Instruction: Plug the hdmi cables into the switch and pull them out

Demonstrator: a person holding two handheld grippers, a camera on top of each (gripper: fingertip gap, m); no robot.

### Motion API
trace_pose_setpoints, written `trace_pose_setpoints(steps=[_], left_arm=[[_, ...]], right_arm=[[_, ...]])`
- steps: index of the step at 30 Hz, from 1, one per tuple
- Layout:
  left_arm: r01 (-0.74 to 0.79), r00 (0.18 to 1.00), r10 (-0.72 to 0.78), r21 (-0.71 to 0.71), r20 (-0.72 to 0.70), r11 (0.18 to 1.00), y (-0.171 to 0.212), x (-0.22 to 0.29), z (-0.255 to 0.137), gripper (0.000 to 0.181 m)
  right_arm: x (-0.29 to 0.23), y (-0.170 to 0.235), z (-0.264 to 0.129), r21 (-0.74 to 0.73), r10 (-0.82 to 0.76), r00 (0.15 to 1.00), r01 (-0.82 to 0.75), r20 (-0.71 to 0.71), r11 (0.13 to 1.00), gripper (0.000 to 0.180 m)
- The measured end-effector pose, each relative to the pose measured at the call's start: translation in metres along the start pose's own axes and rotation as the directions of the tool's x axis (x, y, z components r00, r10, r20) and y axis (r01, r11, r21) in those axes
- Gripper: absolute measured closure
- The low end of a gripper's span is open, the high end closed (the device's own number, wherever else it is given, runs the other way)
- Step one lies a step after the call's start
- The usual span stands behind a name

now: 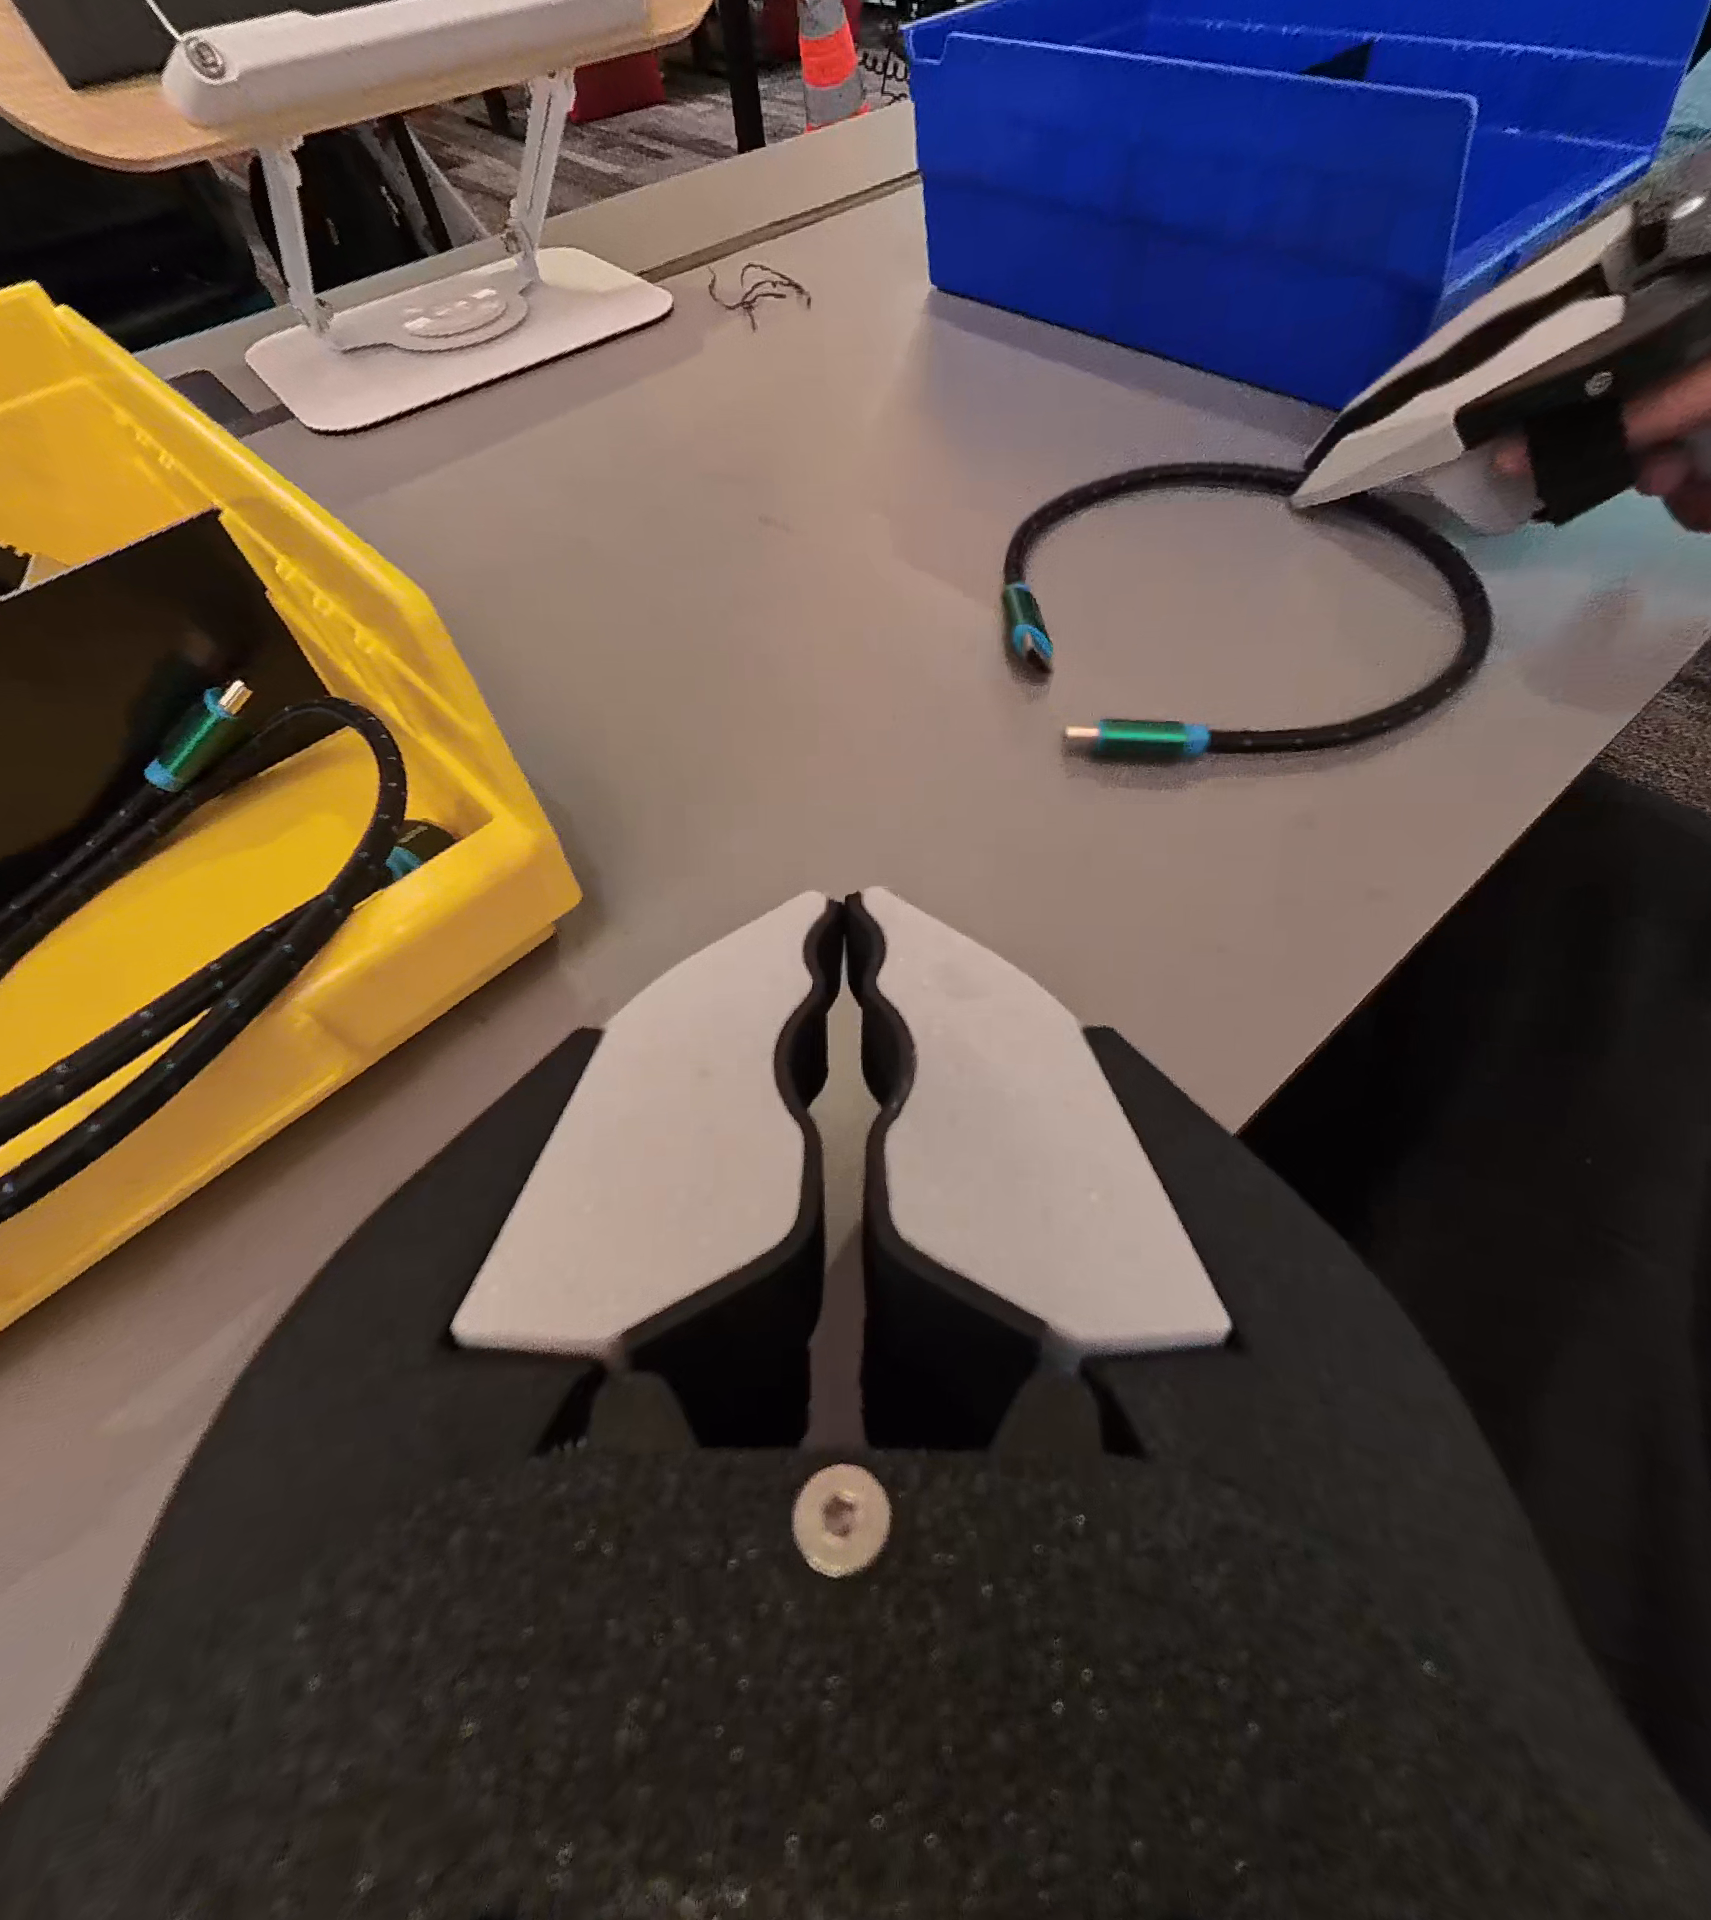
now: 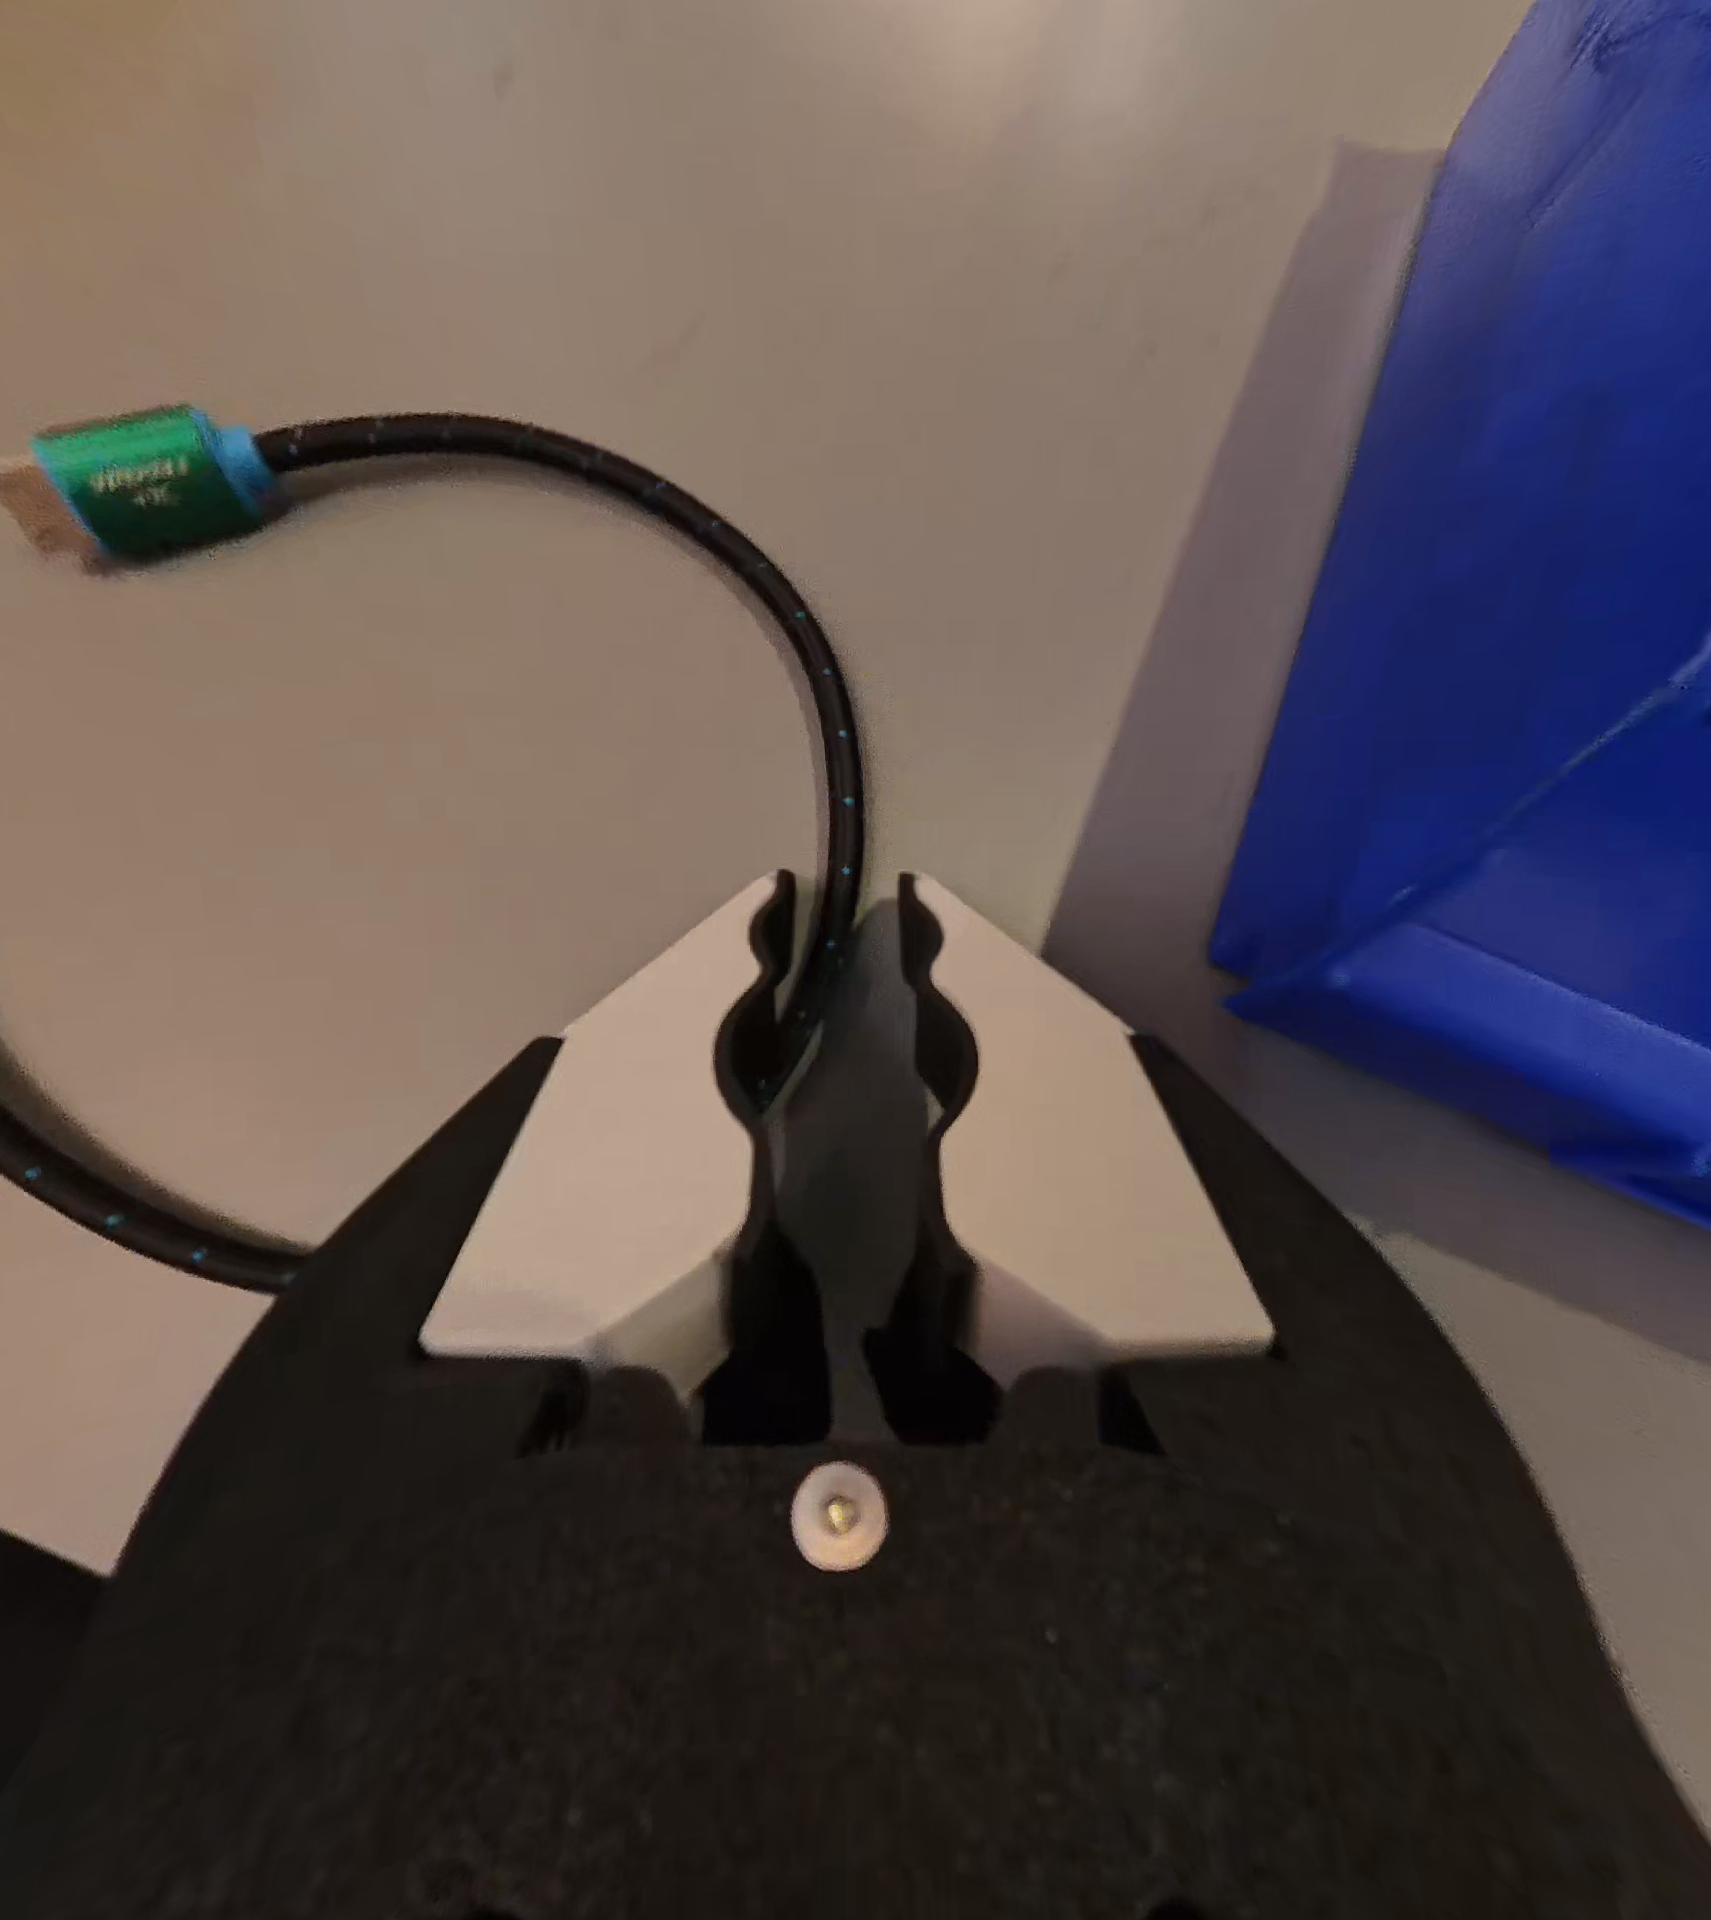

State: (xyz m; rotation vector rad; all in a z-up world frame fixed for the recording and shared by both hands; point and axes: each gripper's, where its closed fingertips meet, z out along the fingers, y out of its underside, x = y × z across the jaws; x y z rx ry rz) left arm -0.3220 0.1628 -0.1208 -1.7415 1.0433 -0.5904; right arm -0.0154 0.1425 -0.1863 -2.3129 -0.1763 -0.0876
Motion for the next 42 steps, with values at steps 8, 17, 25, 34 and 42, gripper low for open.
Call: trace_pose_setpoints(steps=[8, 17, 25, 34, 42], left_arm=[[0.115, 0.988, -0.114, -0.001, 0.107, 0.993, 0.004, -0.026, -0.003, 0.163], [0.329, 0.860, -0.333, 0.079, 0.386, 0.941, 0.023, -0.116, -0.032, 0.153], [0.527, 0.694, -0.580, 0.248, 0.426, 0.813, 0.030, -0.171, -0.049, 0.142], [0.578, 0.671, -0.599, 0.199, 0.437, 0.792, 0.033, -0.182, -0.038, 0.153], [0.309, 0.784, -0.427, 0.312, 0.450, 0.898, -0.028, -0.177, -0.052, 0.170]], right_arm=[[-0.007, -0.047, -0.022, 0.322, -0.048, 0.998, 0.030, 0.048, 0.946, 0.152], [-0.005, -0.050, -0.021, 0.344, 0.016, 0.992, -0.057, 0.122, 0.937, 0.153], [-0.004, -0.047, -0.017, 0.325, 0.015, 0.991, -0.056, 0.130, 0.944, 0.154], [-0.006, -0.042, -0.013, 0.302, -0.005, 0.992, -0.033, 0.123, 0.953, 0.154], [0.000, -0.041, -0.013, 0.303, 0.002, 0.994, -0.035, 0.108, 0.952, 0.156]])
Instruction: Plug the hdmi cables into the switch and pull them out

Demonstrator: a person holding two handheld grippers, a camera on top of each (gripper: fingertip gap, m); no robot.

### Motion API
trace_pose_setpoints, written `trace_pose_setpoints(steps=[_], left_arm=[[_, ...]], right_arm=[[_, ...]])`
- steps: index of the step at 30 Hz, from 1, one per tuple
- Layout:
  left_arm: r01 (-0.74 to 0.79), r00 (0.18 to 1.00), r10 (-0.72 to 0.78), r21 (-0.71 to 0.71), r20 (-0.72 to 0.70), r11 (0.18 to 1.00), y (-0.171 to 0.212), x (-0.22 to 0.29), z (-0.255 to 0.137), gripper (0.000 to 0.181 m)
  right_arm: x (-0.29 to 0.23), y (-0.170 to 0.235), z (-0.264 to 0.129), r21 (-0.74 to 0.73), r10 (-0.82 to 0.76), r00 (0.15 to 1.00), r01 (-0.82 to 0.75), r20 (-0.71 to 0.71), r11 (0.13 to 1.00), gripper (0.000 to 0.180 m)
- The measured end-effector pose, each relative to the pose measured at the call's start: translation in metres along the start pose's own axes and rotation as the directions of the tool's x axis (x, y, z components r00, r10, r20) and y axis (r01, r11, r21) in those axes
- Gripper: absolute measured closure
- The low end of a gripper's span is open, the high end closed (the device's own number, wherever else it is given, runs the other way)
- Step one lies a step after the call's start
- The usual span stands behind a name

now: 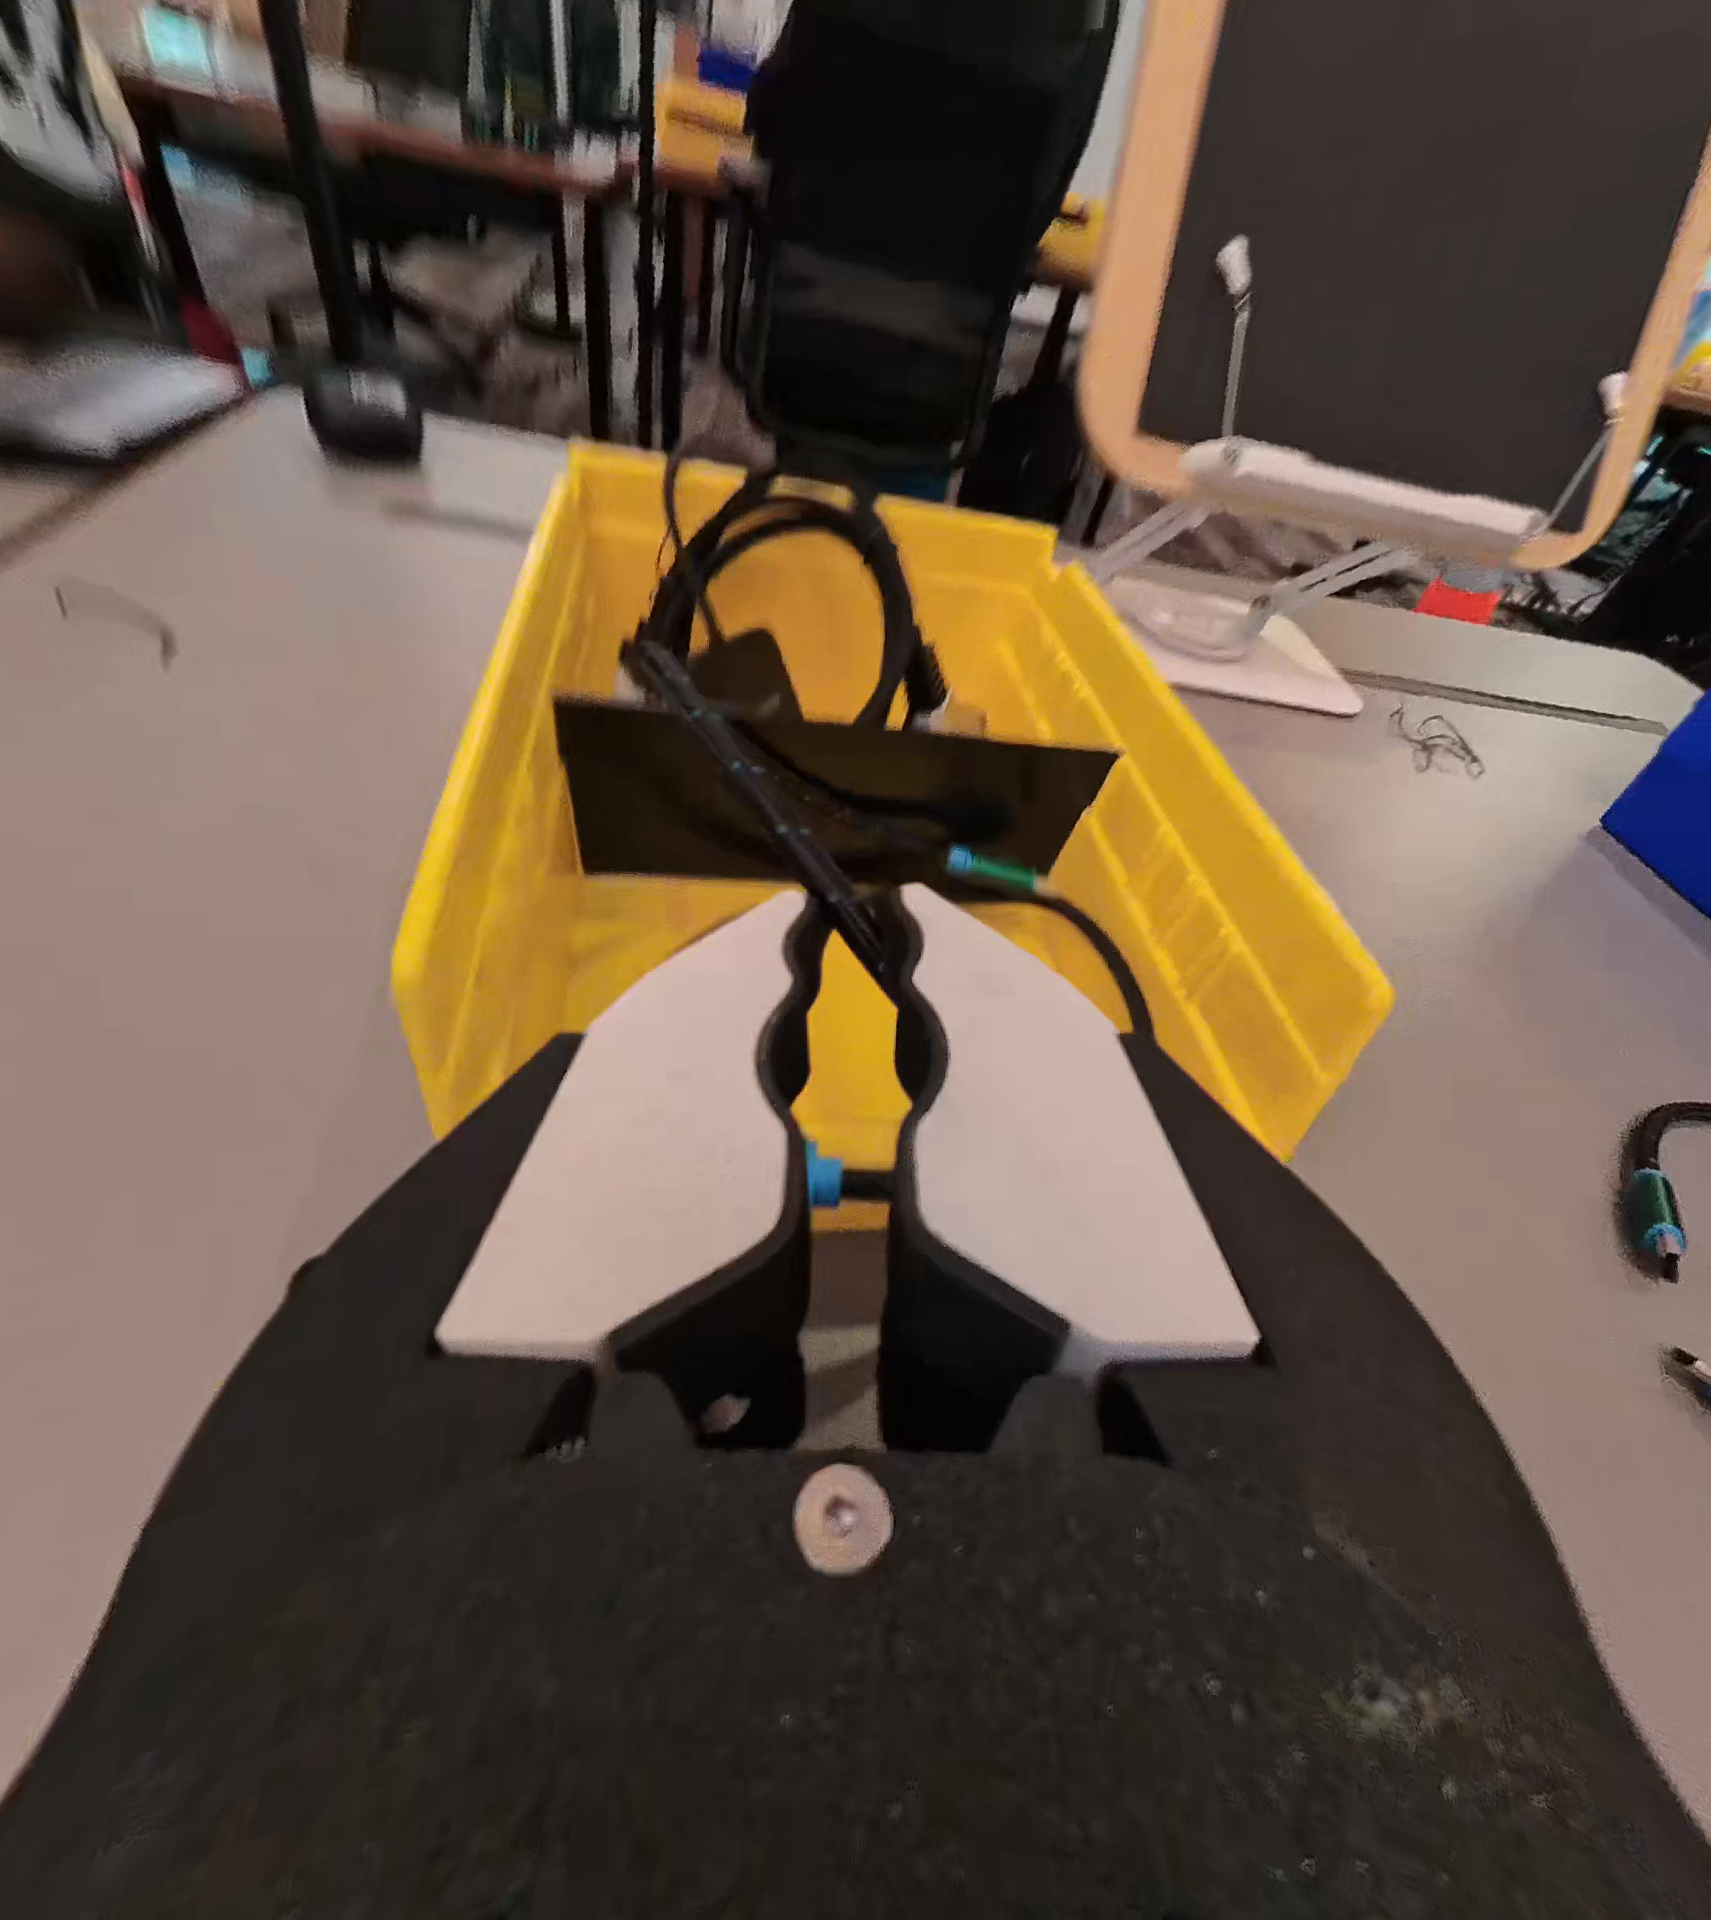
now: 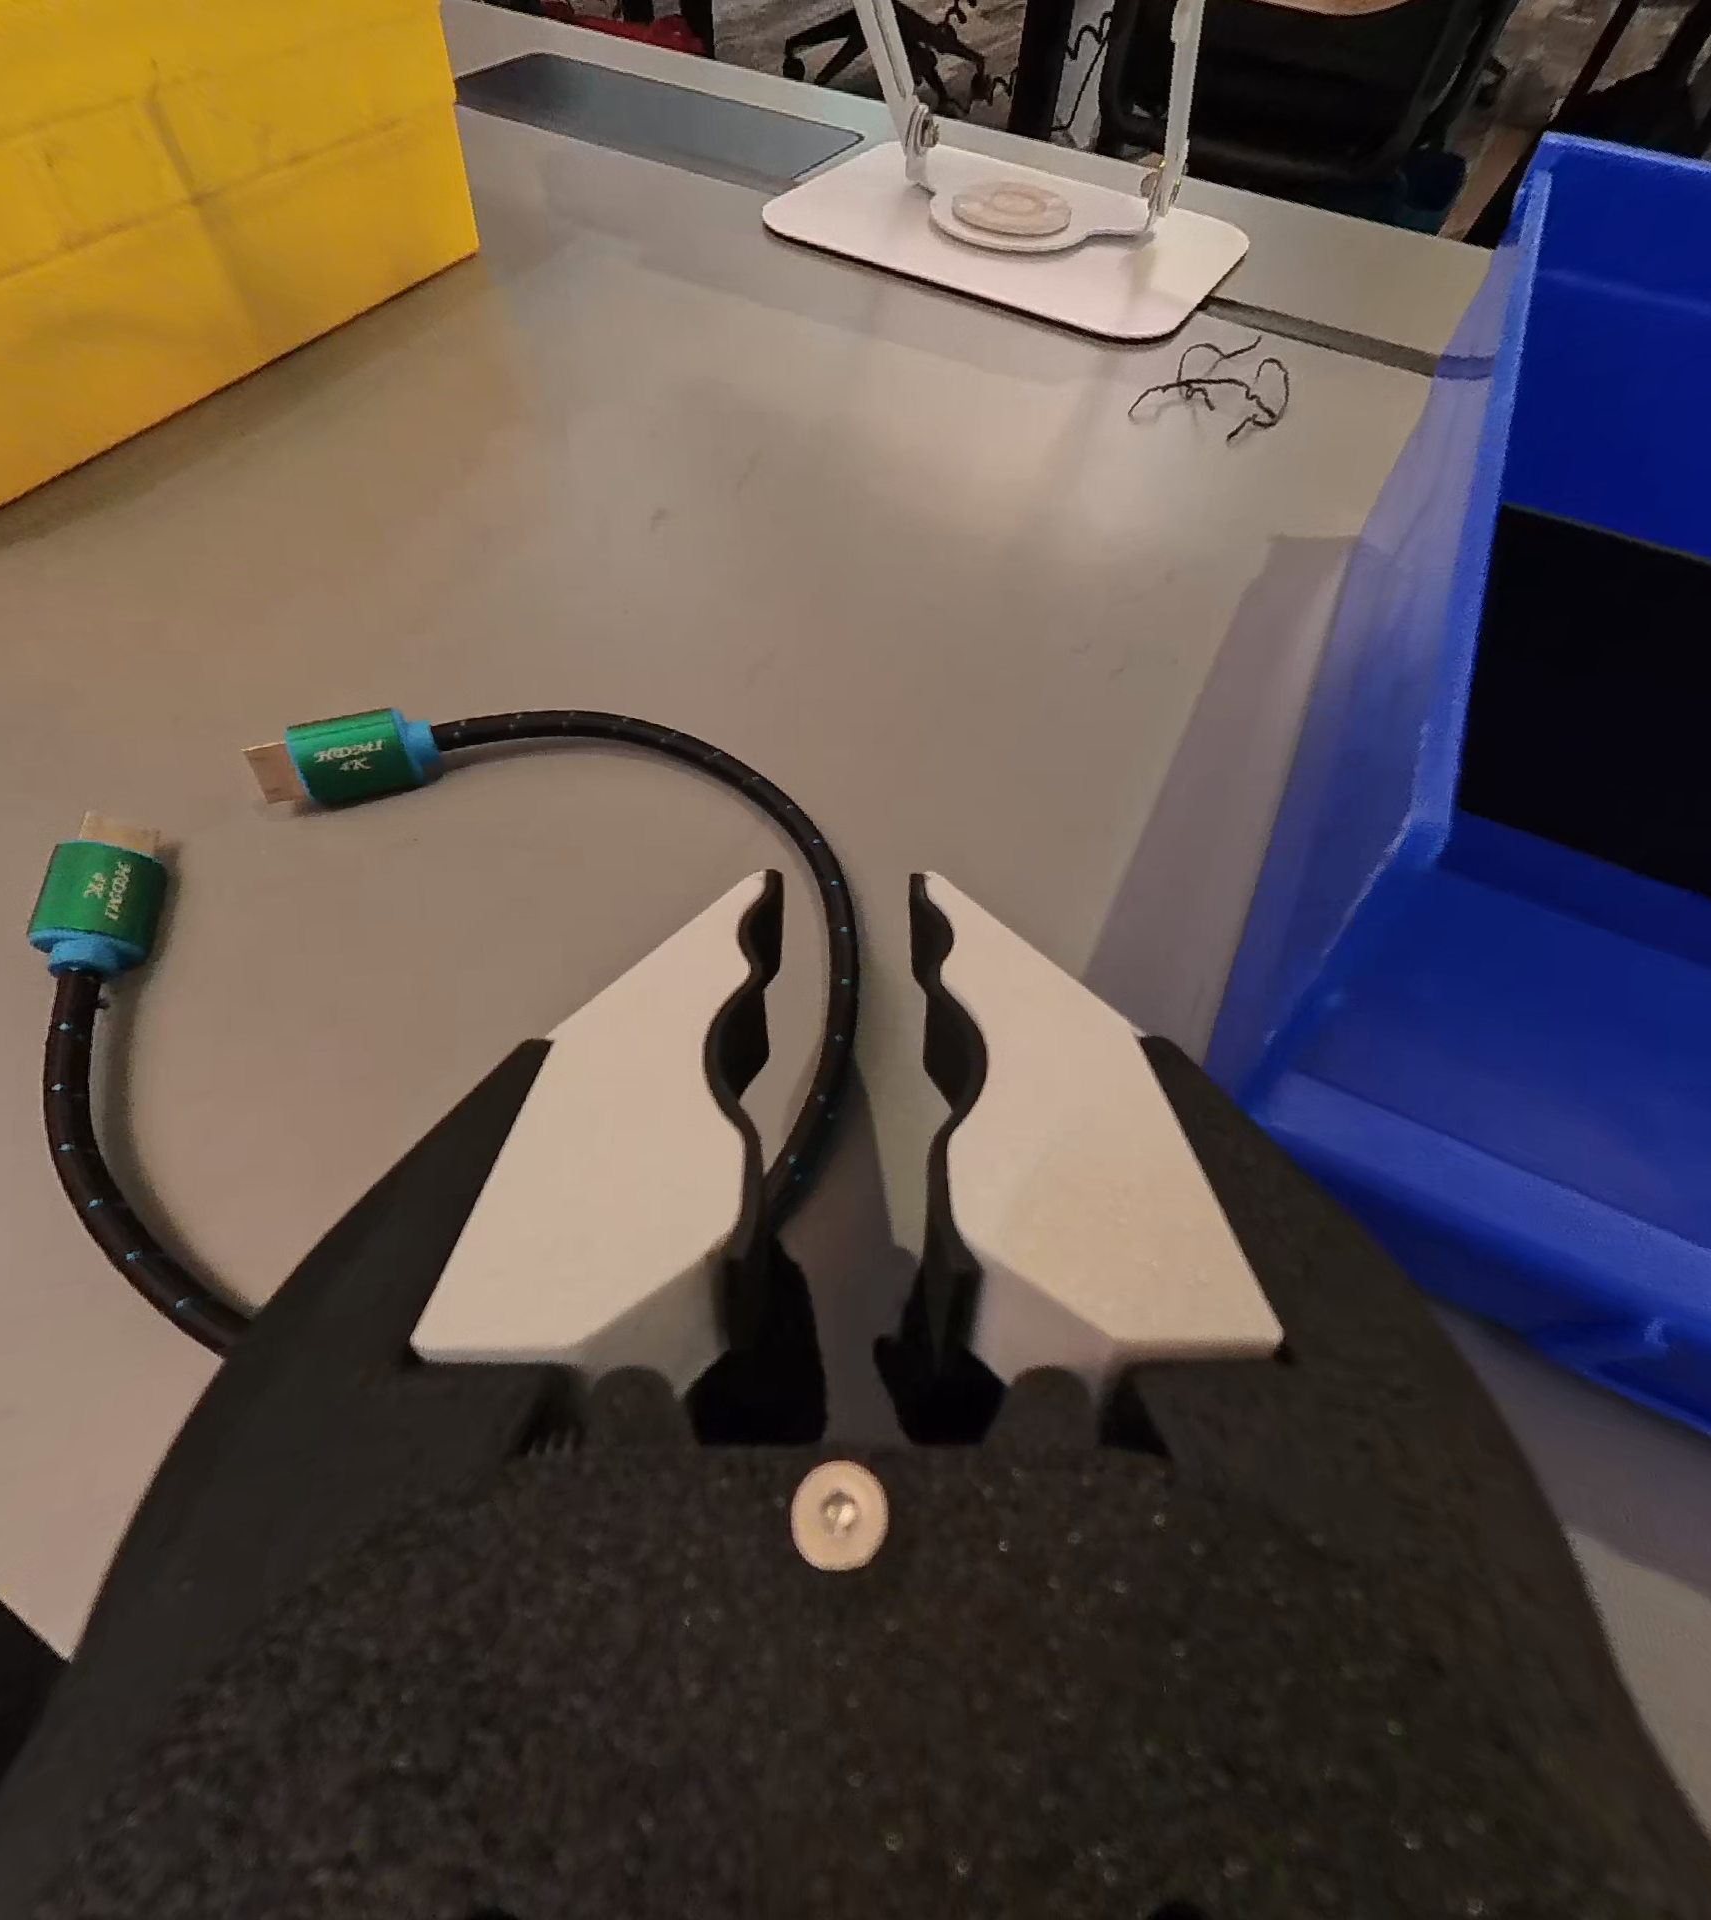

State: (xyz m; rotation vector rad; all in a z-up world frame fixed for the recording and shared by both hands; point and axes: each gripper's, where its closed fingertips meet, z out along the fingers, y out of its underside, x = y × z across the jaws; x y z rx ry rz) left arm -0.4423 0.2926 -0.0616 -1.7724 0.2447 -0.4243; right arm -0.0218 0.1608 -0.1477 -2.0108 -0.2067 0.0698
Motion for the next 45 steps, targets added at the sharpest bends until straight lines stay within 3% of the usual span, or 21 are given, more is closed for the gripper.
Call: trace_pose_setpoints(steps=[3, 6, 9, 12, 15, 17, 19, 21, 24, 27, 30, 35, 38, 41, 45], left_arm=[[-0.197, 0.979, 0.204, 0.166, -0.023, 0.966, -0.031, 0.028, -0.013, 0.175], [-0.438, 0.892, 0.452, 0.301, 0.025, 0.847, -0.054, 0.062, -0.028, 0.175], [-0.574, 0.798, 0.601, 0.341, 0.032, 0.744, -0.060, 0.097, -0.035, 0.175], [-0.699, 0.674, 0.738, 0.363, 0.045, 0.616, -0.058, 0.131, -0.040, 0.174], [-0.817, 0.499, 0.862, 0.380, 0.085, 0.435, -0.048, 0.170, -0.049, 0.175], [-0.869, 0.372, 0.920, 0.396, 0.124, 0.298, -0.039, 0.199, -0.058, 0.175], [-0.903, 0.238, 0.954, 0.403, 0.181, 0.149, -0.026, 0.226, -0.066, 0.175], [-0.912, 0.131, 0.967, 0.409, 0.216, 0.032, -0.008, 0.249, -0.071, 0.175], [-0.899, 0.047, 0.974, 0.434, 0.223, -0.056, 0.023, 0.275, -0.074, 0.175], [-0.889, -0.043, 0.977, 0.437, 0.210, -0.134, 0.052, 0.292, -0.074, 0.175], [-0.883, -0.066, 0.980, 0.445, 0.190, -0.146, 0.065, 0.298, -0.073, 0.175], [-0.876, -0.087, 0.974, 0.449, 0.210, -0.176, 0.072, 0.303, -0.074, 0.175], [-0.874, -0.075, 0.983, 0.463, 0.169, -0.146, 0.082, 0.304, -0.072, 0.175], [-0.897, 0.059, 0.992, 0.430, -0.109, 0.101, 0.109, 0.299, -0.061, 0.162], [-0.827, 0.333, 0.832, 0.286, -0.444, 0.483, 0.121, 0.280, -0.063, 0.149]], right_arm=[[0.000, 0.000, 0.000, 0.001, 0.000, 1.000, 0.000, 0.001, 1.000, 0.156], [-0.001, -0.002, -0.001, 0.013, -0.006, 1.000, 0.006, 0.004, 1.000, 0.157], [-0.006, -0.007, -0.002, 0.039, -0.018, 1.000, 0.018, 0.017, 0.999, 0.157], [-0.018, -0.015, -0.006, 0.078, -0.033, 0.998, 0.029, 0.060, 0.997, 0.156], [-0.055, -0.029, -0.014, 0.147, -0.055, 0.973, 0.022, 0.225, 0.989, 0.155], [-0.093, -0.035, -0.024, 0.163, -0.044, 0.908, -0.027, 0.416, 0.986, 0.154], [-0.130, -0.041, -0.039, 0.126, 0.022, 0.791, -0.125, 0.612, 0.984, 0.147], [-0.150, -0.056, -0.051, 0.082, 0.123, 0.680, -0.261, 0.723, 0.962, 0.143], [-0.159, -0.081, -0.066, 0.026, 0.231, 0.524, -0.437, 0.820, 0.899, 0.140], [-0.156, -0.092, -0.069, -0.032, 0.302, 0.423, -0.537, 0.855, 0.843, 0.140], [-0.147, -0.080, -0.057, -0.149, 0.416, 0.373, -0.571, 0.829, 0.807, 0.164], [-0.146, -0.074, -0.052, -0.320, 0.541, 0.206, -0.618, 0.816, 0.718, 0.166], [-0.145, -0.072, -0.051, -0.341, 0.556, 0.199, -0.612, 0.807, 0.714, 0.170], [-0.135, -0.067, -0.041, -0.262, 0.550, 0.335, -0.618, 0.765, 0.741, 0.173], [-0.080, -0.050, -0.023, -0.149, 0.604, 0.538, -0.662, 0.588, 0.735, 0.174]])
